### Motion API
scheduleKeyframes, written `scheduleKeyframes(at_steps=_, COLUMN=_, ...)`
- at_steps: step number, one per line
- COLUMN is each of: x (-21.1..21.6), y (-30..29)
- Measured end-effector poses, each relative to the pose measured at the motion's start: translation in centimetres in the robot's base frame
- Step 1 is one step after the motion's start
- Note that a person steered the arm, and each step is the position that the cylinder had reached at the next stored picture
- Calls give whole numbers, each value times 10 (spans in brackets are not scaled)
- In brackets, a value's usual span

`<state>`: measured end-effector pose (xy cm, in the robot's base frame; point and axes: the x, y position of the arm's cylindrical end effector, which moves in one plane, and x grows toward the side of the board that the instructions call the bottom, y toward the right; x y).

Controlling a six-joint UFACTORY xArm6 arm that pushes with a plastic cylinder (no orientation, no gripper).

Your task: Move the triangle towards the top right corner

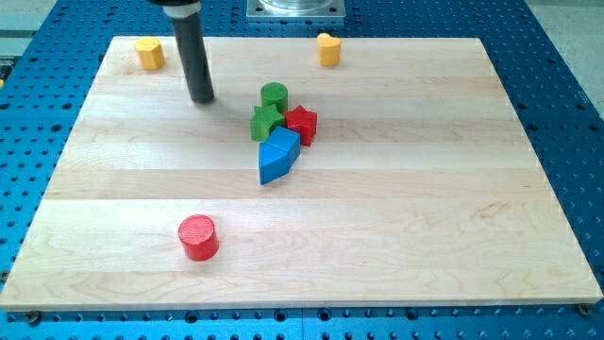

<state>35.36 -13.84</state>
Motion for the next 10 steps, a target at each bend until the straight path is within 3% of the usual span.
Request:
scheduleKeyframes(at_steps=1, x=90, y=1)
scheduleKeyframes(at_steps=3, x=123, y=100)
scheduleKeyframes(at_steps=4, x=120, y=153)
scheduleKeyframes(at_steps=5, x=93, y=157)
scheduleKeyframes(at_steps=8, x=89, y=303)
scheduleKeyframes(at_steps=10, x=1, y=344)
